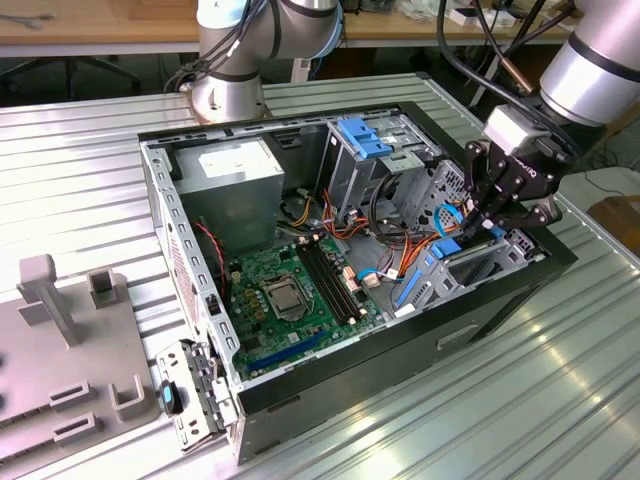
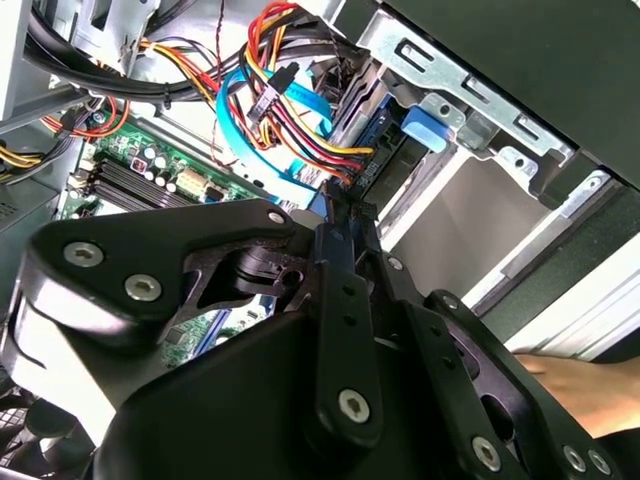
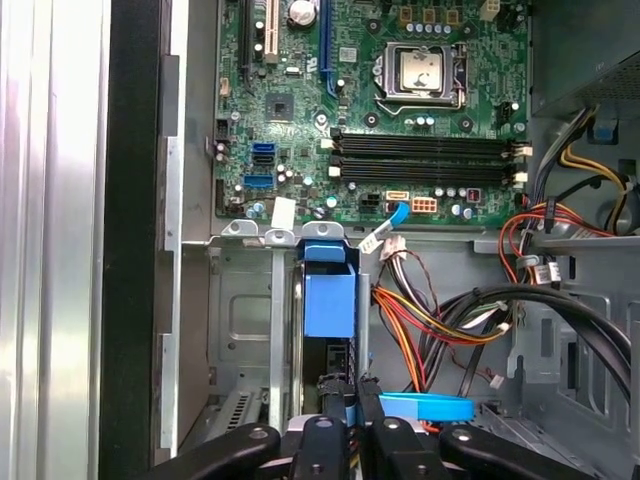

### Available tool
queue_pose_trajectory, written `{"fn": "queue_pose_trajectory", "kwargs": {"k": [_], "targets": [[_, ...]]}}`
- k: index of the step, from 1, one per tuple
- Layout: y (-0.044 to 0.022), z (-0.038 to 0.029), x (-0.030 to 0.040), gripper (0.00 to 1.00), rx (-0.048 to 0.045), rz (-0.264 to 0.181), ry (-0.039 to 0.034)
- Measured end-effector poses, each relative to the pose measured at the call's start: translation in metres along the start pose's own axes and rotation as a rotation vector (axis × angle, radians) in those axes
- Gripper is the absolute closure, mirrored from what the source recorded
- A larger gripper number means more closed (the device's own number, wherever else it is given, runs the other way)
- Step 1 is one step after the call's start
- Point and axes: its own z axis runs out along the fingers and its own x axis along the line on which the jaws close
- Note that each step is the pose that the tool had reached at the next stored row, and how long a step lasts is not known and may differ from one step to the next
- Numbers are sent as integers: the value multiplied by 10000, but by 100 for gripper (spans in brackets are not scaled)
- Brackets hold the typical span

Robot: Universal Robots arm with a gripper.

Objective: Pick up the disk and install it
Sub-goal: 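Insert the second disk wire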

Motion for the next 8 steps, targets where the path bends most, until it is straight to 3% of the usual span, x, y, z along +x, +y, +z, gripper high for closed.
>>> {"fn": "queue_pose_trajectory", "kwargs": {"k": [8], "targets": [[0, 17, 1, 84, 2, -2, -102]]}}
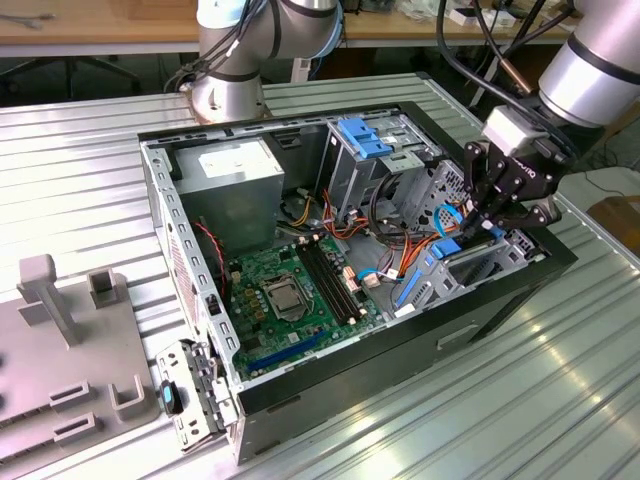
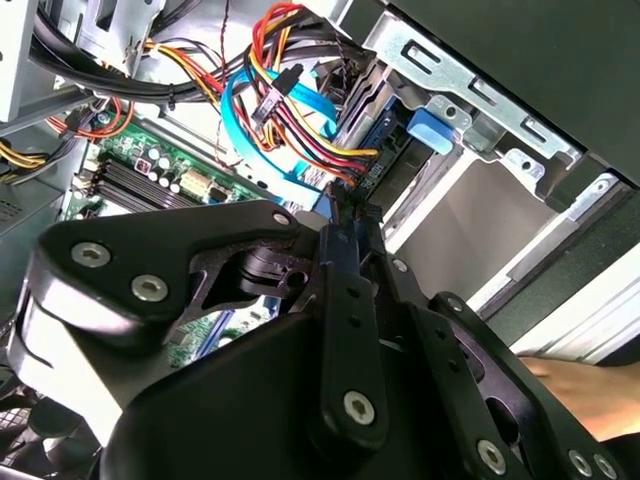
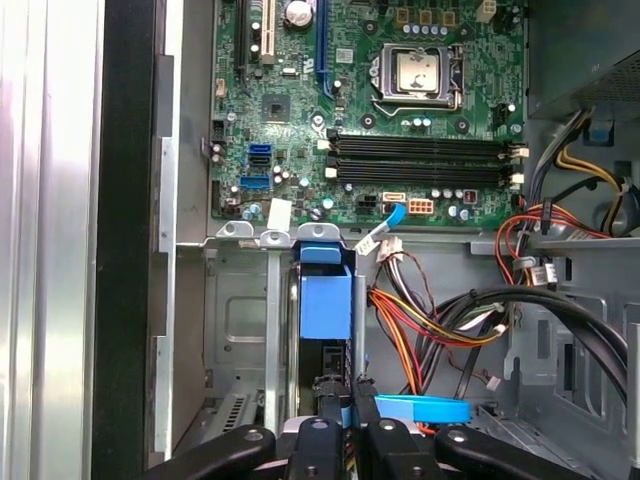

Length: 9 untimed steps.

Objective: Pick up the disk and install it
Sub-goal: 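Insert the second disk wire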

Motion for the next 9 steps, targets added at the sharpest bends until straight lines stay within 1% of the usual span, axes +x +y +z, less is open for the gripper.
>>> {"fn": "queue_pose_trajectory", "kwargs": {"k": [3, 5, 6, 9], "targets": [[-1, 14, 1, 84, 1, -2, -57], [-1, 39, 2, 84, 2, -3, -109], [-2, 55, 2, 84, 2, -4, -121], [-2, 63, 3, 84, 2, -4, -135]]}}
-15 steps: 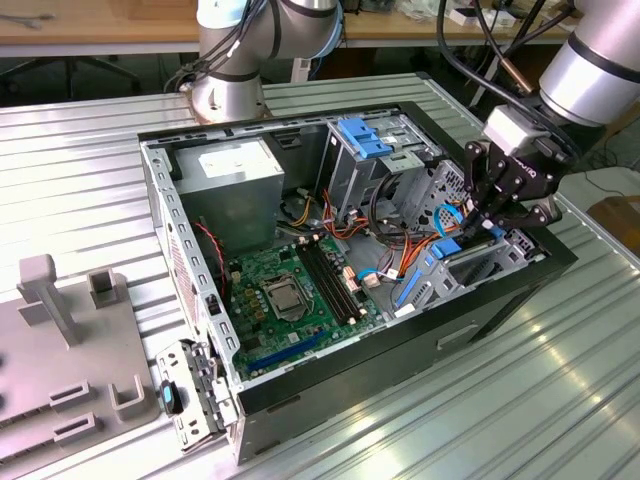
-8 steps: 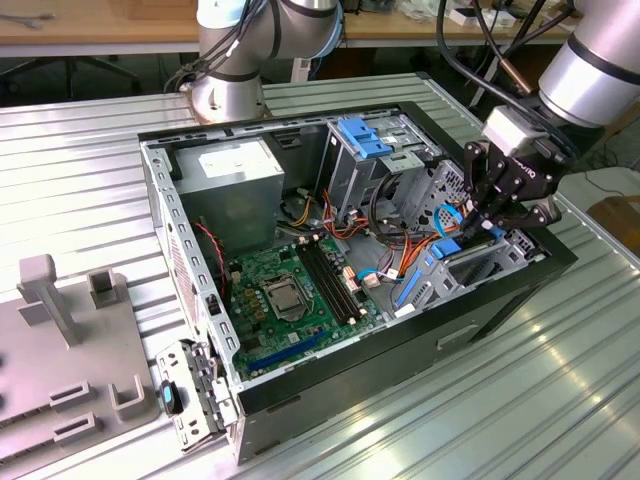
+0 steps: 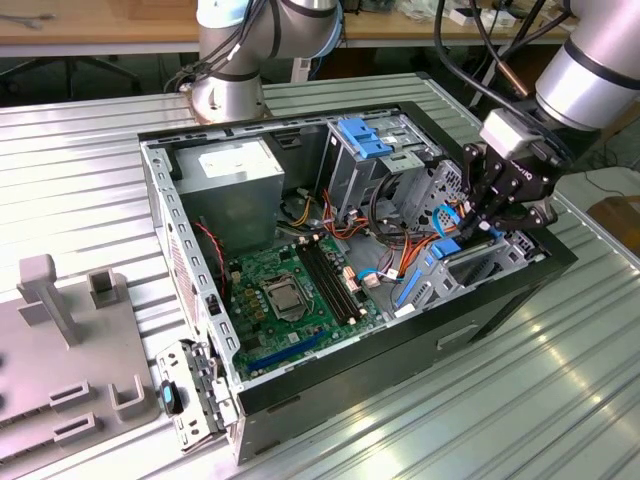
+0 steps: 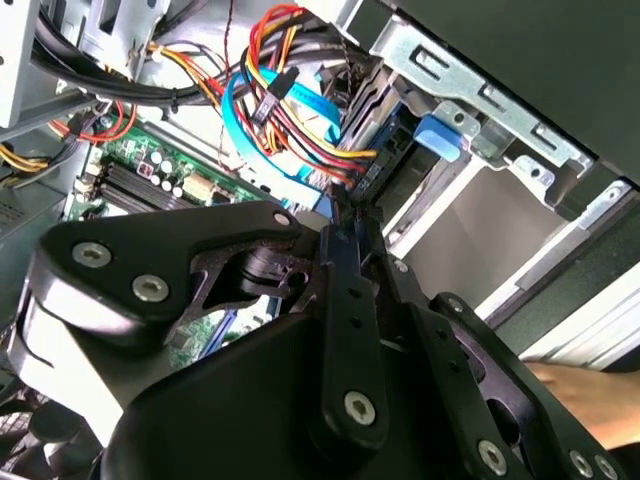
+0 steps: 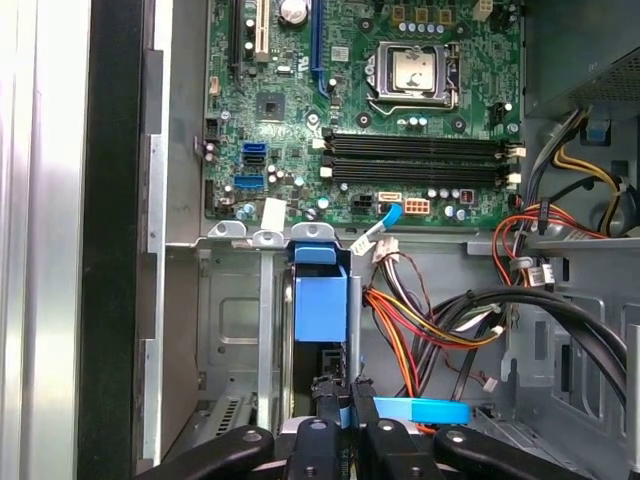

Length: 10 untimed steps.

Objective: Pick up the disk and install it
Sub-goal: 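Insert the second disk wire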

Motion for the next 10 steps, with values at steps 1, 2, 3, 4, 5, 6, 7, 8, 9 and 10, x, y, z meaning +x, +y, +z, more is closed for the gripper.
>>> {"fn": "queue_pose_trajectory", "kwargs": {"k": [1, 2, 3, 4, 5, 6, 7, 8, 9, 10], "targets": [[0, 2, 0, 84, 0, 0, -4], [0, 2, 0, 84, 0, 0, -5], [0, 2, 0, 84, 0, 0, -5], [0, -3, 3, 84, 1, 0, 3], [0, 3, 2, 82, 4, -1, -18], [0, 1, 1, 76, 11, -1, -24], [0, -7, 0, 76, 16, -2, -29], [1, -26, -1, 76, 29, -2, -34], [1, -50, -1, 76, 43, -4, -41], [2, -97, -4, 76, 65, -4, -45]]}}
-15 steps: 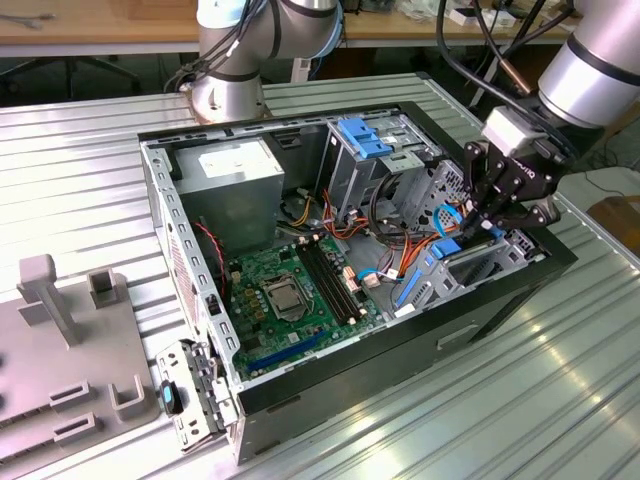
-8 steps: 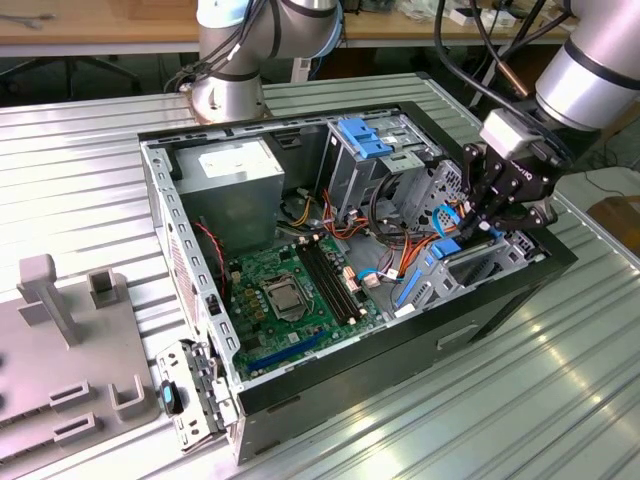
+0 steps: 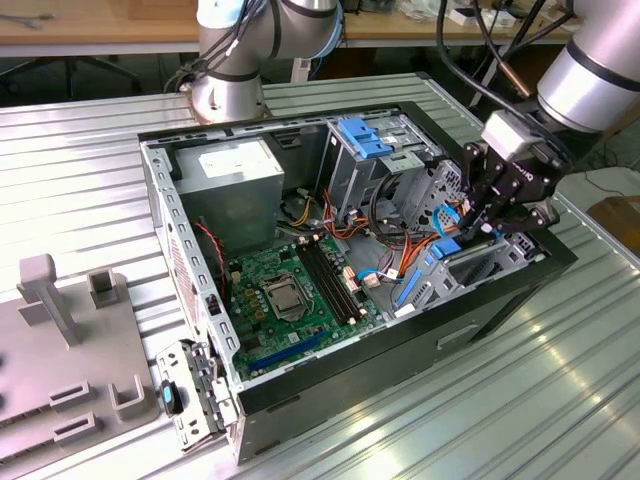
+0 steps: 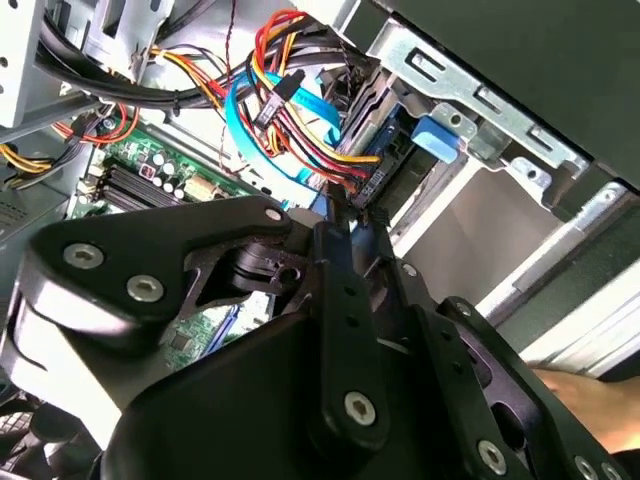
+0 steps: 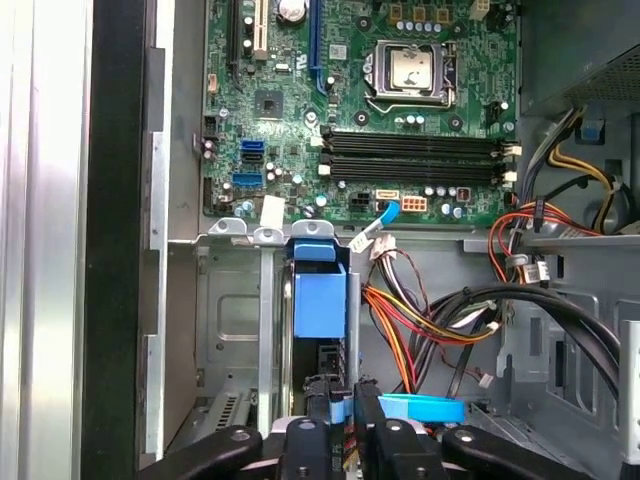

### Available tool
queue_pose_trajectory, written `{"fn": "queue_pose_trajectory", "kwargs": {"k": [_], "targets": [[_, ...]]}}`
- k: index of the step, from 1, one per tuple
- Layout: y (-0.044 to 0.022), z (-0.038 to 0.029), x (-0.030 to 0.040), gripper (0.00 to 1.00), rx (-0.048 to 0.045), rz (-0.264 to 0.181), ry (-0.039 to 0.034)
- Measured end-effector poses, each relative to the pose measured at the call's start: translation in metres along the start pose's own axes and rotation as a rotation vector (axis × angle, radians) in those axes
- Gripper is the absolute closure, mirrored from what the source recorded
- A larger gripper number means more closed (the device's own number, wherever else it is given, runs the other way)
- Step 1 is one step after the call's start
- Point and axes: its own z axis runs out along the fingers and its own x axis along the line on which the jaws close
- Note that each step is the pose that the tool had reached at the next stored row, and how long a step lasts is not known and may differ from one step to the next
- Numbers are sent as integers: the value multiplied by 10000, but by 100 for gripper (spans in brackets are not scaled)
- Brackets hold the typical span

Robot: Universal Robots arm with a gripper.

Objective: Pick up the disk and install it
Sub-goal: 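Insert the second disk wire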

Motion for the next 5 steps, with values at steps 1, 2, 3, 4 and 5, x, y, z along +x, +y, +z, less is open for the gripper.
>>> {"fn": "queue_pose_trajectory", "kwargs": {"k": [1, 2, 3, 4, 5], "targets": [[1, -41, -2, 76, 14, -1, -6], [2, -120, -7, 76, 55, -4, -50], [3, -123, -6, 89, 81, -6, -95], [3, -124, -7, 89, 98, -8, -127], [3, -125, -7, 89, 114, -9, -157]]}}
